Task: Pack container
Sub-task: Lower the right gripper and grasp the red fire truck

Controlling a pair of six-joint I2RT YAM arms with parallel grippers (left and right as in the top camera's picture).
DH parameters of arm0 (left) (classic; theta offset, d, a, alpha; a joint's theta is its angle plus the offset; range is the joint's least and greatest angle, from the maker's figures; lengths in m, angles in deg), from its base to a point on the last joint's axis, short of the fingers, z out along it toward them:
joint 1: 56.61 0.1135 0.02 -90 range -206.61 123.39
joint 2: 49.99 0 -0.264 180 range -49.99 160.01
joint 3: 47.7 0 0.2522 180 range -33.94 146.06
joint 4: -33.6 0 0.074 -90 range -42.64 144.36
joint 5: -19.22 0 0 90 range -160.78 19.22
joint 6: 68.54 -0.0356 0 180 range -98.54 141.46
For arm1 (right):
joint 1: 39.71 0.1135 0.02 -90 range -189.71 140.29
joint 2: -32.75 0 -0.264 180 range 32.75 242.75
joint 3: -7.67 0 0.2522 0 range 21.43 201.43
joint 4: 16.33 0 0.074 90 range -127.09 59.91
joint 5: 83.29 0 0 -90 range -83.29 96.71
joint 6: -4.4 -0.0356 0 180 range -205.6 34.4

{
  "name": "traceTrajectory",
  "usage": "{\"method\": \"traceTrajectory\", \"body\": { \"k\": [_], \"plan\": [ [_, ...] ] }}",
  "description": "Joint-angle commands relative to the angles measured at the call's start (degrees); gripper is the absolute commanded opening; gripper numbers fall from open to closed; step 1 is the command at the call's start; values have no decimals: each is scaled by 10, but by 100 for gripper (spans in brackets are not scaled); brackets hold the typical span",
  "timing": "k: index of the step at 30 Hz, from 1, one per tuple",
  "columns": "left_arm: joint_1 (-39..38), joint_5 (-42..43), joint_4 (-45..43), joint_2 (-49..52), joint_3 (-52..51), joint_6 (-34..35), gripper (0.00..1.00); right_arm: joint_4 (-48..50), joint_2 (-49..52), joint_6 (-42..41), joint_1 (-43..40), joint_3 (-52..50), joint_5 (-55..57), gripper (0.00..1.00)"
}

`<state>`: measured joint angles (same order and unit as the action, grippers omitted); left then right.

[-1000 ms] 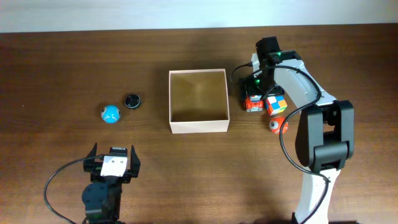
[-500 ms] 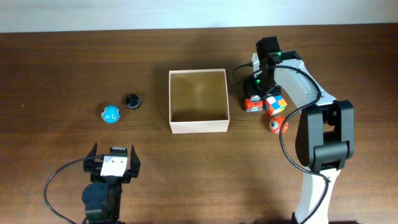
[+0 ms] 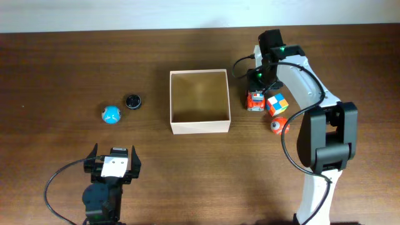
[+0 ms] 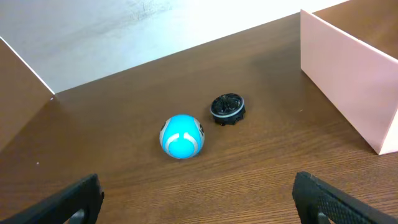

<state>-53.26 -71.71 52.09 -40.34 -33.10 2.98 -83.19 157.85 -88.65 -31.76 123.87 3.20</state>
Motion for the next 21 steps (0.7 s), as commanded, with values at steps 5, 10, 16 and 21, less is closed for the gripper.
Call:
{"method": "traceTrajectory", "body": {
  "k": [5, 10, 16, 21],
  "plan": [
    [2, -3, 0, -3, -3, -7, 99, -4, 4, -21, 3, 11, 7, 52],
    [2, -3, 0, -3, -3, -7, 99, -5, 4, -39, 3, 11, 7, 53],
    [2, -3, 0, -3, -3, -7, 99, -11, 16, -39, 3, 9, 7, 53],
    [2, -3, 0, -3, -3, -7, 99, -15, 20, -39, 3, 9, 7, 53]
  ]
}}
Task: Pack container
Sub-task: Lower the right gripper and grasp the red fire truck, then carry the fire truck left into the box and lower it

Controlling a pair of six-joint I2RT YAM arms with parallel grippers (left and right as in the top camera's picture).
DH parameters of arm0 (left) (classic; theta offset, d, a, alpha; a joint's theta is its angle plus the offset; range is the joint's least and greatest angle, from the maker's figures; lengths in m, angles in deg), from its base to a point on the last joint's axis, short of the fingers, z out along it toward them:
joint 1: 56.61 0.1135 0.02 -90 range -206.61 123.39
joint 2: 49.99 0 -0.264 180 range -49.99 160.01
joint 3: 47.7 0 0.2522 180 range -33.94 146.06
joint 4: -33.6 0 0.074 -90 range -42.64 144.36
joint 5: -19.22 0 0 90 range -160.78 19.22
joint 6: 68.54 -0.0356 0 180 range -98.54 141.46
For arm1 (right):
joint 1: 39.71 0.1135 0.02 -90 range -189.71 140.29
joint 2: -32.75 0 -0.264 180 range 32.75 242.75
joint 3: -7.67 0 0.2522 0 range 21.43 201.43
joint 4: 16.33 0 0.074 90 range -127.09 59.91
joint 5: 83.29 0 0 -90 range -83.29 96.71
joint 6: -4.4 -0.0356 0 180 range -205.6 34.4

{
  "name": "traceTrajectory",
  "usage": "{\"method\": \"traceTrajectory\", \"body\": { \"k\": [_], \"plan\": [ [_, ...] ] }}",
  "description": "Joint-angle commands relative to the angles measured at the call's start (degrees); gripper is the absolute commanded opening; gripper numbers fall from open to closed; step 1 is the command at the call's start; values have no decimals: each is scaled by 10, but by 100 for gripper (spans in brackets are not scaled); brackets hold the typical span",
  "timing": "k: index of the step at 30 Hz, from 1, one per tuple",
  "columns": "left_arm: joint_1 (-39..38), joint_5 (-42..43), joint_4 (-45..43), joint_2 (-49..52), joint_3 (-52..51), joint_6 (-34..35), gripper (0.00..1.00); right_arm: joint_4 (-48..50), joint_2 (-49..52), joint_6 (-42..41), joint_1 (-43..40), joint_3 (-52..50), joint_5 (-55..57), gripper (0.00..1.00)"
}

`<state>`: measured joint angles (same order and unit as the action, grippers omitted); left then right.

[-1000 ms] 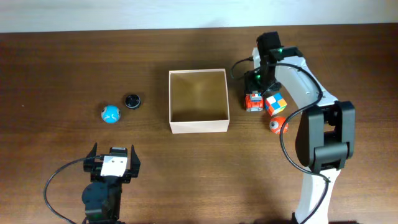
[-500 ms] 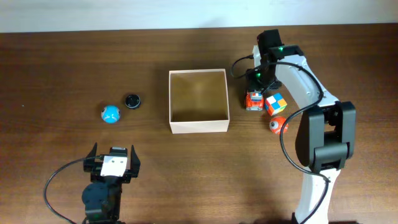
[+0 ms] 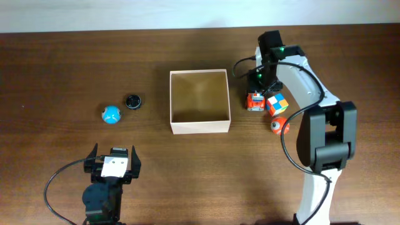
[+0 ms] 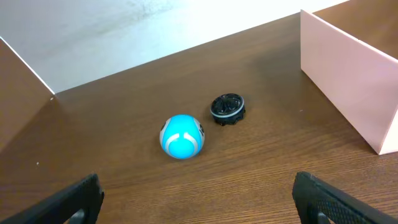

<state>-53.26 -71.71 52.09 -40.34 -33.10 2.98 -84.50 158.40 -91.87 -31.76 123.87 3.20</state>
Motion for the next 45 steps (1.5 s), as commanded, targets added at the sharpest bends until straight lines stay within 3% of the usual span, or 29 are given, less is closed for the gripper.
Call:
{"method": "traceTrajectory", "body": {
  "k": [1, 11, 18, 24, 30, 45],
  "plan": [
    [2, -3, 0, -3, -3, -7, 99, -2, 15, -7, 3, 9, 7, 52],
    [2, -3, 0, -3, -3, -7, 99, -5, 15, -7, 3, 15, 2, 35],
    [2, -3, 0, -3, -3, -7, 99, -61, 15, -7, 4, 86, 3, 35],
    [2, -3, 0, -3, -3, -7, 99, -164, 15, -8, 33, 222, 3, 36],
    [2, -3, 0, -3, -3, -7, 99, -237, 15, -70, 85, 309, 3, 36],
    [2, -3, 0, -3, -3, -7, 99, -227, 15, -134, 202, 320, 17, 37]
  ]
}}
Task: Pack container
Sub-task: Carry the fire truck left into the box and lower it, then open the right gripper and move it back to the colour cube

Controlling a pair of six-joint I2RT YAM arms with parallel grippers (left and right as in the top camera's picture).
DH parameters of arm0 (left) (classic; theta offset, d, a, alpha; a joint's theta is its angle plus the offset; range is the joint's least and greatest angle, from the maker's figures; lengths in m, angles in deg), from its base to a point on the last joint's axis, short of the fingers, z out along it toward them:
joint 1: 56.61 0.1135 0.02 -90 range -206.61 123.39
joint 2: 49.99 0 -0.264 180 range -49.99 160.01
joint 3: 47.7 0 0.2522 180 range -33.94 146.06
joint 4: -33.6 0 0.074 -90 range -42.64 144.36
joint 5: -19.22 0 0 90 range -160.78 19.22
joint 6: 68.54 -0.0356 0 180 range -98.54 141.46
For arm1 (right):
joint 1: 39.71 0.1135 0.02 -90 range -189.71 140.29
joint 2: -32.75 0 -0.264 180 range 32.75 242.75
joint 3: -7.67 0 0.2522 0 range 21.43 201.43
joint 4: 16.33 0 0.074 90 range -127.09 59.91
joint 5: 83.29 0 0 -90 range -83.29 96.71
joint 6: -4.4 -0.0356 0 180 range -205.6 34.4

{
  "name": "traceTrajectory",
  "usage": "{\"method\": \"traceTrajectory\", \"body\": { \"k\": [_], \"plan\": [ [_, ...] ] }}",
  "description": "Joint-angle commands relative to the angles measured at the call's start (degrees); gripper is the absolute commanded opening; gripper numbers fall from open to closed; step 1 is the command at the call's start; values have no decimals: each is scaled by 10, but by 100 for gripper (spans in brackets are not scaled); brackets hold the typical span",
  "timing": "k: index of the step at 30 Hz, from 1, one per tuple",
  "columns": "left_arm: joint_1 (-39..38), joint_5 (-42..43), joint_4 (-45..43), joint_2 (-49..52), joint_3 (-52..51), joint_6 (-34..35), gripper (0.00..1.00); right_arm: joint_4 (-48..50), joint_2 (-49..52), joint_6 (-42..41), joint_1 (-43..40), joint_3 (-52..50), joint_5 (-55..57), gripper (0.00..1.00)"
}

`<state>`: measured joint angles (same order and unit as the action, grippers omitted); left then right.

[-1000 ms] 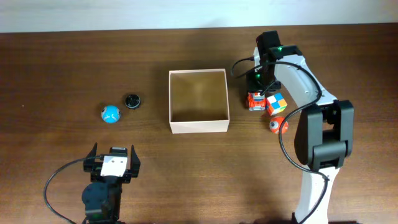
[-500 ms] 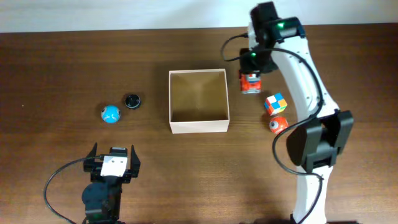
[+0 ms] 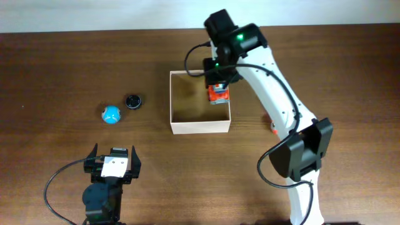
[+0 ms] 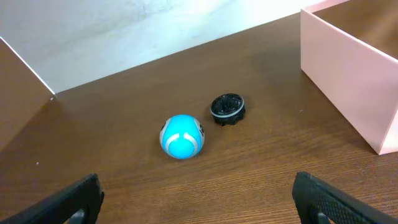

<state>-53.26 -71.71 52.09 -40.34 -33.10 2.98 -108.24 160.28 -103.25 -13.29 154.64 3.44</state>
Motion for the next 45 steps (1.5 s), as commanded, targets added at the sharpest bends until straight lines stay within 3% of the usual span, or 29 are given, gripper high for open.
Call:
{"method": "traceTrajectory", "body": {
  "k": [1, 12, 45],
  "plan": [
    [2, -3, 0, -3, -3, -7, 99, 14, -4, -29, 22, 11, 27, 43],
    [2, -3, 0, -3, -3, -7, 99, 61, 7, -54, 35, -33, 59, 46],
    [2, -3, 0, -3, -3, -7, 99, 42, 85, -58, 9, -29, 62, 52]
  ]
}}
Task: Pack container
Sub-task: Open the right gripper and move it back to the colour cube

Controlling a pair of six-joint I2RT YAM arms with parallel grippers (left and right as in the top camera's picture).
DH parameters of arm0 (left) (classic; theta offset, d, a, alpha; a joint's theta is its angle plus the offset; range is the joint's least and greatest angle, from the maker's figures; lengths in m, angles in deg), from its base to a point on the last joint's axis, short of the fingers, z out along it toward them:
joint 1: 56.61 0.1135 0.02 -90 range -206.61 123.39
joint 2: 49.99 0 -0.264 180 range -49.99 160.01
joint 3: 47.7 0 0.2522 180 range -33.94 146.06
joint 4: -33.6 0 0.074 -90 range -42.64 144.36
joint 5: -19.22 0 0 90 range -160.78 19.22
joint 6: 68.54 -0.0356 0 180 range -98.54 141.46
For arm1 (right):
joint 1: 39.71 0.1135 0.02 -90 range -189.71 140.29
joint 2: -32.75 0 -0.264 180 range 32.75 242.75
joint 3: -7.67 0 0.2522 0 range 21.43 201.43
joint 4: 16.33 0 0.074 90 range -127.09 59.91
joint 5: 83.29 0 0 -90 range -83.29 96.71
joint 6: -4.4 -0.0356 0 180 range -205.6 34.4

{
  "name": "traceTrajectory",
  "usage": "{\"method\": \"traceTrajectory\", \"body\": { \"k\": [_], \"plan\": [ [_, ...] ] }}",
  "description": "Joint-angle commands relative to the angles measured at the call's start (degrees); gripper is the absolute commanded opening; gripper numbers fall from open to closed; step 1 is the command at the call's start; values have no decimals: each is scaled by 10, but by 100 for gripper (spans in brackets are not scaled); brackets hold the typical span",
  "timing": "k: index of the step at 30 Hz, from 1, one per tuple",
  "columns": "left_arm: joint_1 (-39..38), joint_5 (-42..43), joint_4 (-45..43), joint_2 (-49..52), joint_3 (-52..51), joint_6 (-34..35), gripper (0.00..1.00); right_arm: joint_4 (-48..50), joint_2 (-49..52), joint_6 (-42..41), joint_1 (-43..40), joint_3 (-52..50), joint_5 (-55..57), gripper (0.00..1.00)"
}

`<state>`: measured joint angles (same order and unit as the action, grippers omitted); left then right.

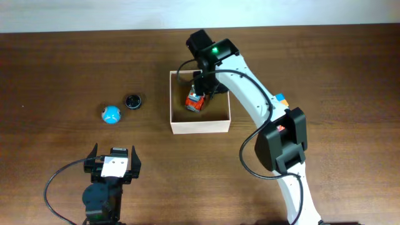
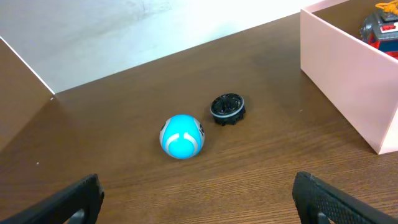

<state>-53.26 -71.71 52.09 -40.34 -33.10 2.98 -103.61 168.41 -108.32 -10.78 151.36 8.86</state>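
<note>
An open cardboard box stands mid-table. My right gripper reaches over its left half, shut on a red and grey toy robot, whose top also shows above the box wall as the toy robot. A blue ball and a black cap lie left of the box, seen too as the blue ball and black cap. My left gripper rests open near the front edge, its fingers wide apart over bare wood.
A small part of a colour cube peeks out beside the right arm's forearm, right of the box. The right arm's base link stands at the right front. A pale wall borders the table's far edge.
My right gripper, still holding the toy robot, has moved from the box's right half to its left half and looks lower. The left arm, ball and cap are unchanged.
My right gripper was down at the toy robot beside the colour cube, right of the box, at the first two moments. Then it held the robot over the box's right side. Now the robot hangs over the box's left half. The left arm stayed still throughout.
</note>
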Motion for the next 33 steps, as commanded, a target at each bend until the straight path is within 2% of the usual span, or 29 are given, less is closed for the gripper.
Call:
{"method": "traceTrajectory", "body": {
  "k": [1, 7, 10, 12, 14, 15, 20, 26, 33],
  "plan": [
    [2, -3, 0, -3, -3, -7, 99, -5, 4, -4, -19, 11, 2, 56],
    [2, -3, 0, -3, -3, -7, 99, -26, 3, 14, -25, 100, -26, 58],
    [2, -3, 0, -3, -3, -7, 99, -45, 3, 14, -24, 166, -26, 68],
    [2, -3, 0, -3, -3, -7, 99, -67, 3, 15, -27, 216, -25, 80],
    [2, -3, 0, -3, -3, -7, 99, -101, 3, 14, -36, 269, -20, 95],
    [2, -3, 0, -3, -3, -7, 99, -122, 3, 14, -43, 293, -13, 99],
    [2, -3, 0, -3, -3, -7, 99, -238, 3, 12, -98, 389, 8, 99],
    [2, -3, 0, -3, -3, -7, 99, -238, -15, 69, -165, 395, -92, 99],
    [2, -3, 0, -3, -3, -7, 99, -238, -19, 96, -218, 382, -68, 99]
  ]
}}
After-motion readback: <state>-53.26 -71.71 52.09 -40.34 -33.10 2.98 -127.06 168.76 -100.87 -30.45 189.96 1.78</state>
